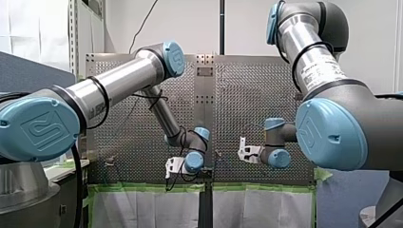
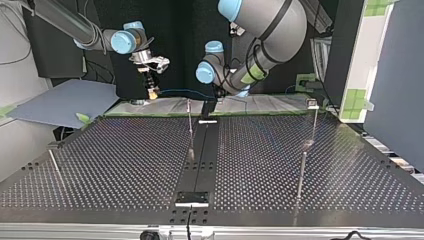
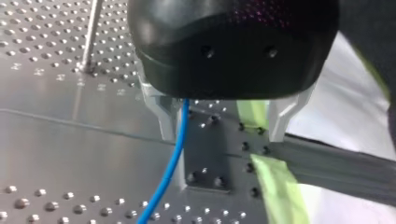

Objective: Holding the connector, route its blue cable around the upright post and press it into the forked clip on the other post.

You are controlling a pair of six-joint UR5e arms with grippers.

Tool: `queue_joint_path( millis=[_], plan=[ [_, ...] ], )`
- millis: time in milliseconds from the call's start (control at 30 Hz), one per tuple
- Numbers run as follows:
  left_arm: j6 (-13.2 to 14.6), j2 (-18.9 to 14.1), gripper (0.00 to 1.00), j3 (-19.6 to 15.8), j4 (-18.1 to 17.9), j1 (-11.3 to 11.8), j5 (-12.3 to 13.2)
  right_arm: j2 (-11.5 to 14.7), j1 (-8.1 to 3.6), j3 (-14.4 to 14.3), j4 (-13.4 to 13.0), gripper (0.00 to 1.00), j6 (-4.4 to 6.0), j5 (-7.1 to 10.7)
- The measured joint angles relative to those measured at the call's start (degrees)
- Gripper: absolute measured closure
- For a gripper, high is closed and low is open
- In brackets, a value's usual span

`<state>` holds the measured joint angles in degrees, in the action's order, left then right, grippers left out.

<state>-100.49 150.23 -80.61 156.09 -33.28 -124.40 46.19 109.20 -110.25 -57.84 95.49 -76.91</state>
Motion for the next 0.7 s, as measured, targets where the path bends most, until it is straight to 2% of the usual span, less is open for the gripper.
queue_joint_path(
  millis=[33,67,100,167,300,433,700],
  plan=[
    [-0.02,0.00,0.61,-0.01,-0.41,-0.05,-0.27,0.00,0.00,0.00,0.00,1.00,-0.01,-0.01],
    [-0.05,0.00,0.78,-0.02,-0.98,-0.12,-0.57,0.00,0.00,0.00,0.00,1.00,-0.01,-0.03],
    [-0.07,0.00,0.78,-0.02,-1.45,-0.16,-0.74,0.00,0.00,-0.01,0.00,1.00,-0.02,-0.04],
    [-0.11,0.00,0.96,-0.01,-2.51,-0.24,-0.95,-0.01,0.00,0.02,0.00,1.00,-0.03,-0.07],
    [-0.17,0.00,1.00,-0.03,-4.54,-0.30,-0.97,-0.01,0.00,0.05,0.00,1.00,-0.03,-0.08],
    [-0.15,0.00,0.91,-0.04,-6.38,-0.42,-1.24,0.00,0.00,0.06,0.00,1.00,-0.03,-0.04],
    [-0.13,0.00,0.89,-0.04,-9.50,-1.01,-2.83,0.00,-0.16,0.07,0.07,1.00,0.03,-0.01]
  ],
)
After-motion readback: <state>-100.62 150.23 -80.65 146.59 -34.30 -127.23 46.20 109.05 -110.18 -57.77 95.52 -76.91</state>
